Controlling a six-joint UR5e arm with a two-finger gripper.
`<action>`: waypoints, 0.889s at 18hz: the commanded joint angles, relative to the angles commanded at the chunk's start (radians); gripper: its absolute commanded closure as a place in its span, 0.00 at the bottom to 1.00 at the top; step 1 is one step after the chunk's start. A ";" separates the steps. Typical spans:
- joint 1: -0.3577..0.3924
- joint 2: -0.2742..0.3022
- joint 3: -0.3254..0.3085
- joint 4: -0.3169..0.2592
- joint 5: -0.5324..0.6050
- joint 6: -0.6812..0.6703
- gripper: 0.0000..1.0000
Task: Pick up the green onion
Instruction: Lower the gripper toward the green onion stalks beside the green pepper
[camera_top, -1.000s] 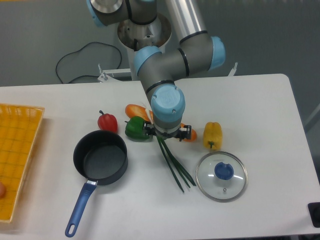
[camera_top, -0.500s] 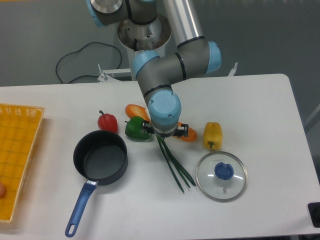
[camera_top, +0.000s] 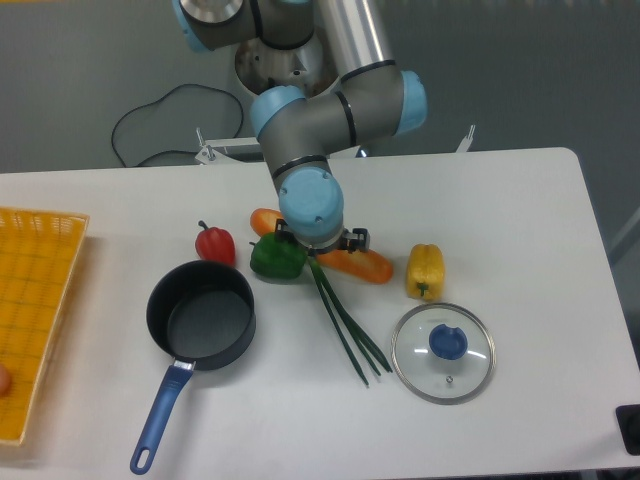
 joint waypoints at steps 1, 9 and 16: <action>-0.008 0.009 -0.002 -0.002 -0.003 -0.002 0.00; -0.048 0.000 -0.003 0.008 0.011 0.008 0.00; -0.074 -0.023 0.000 0.011 0.044 0.124 0.00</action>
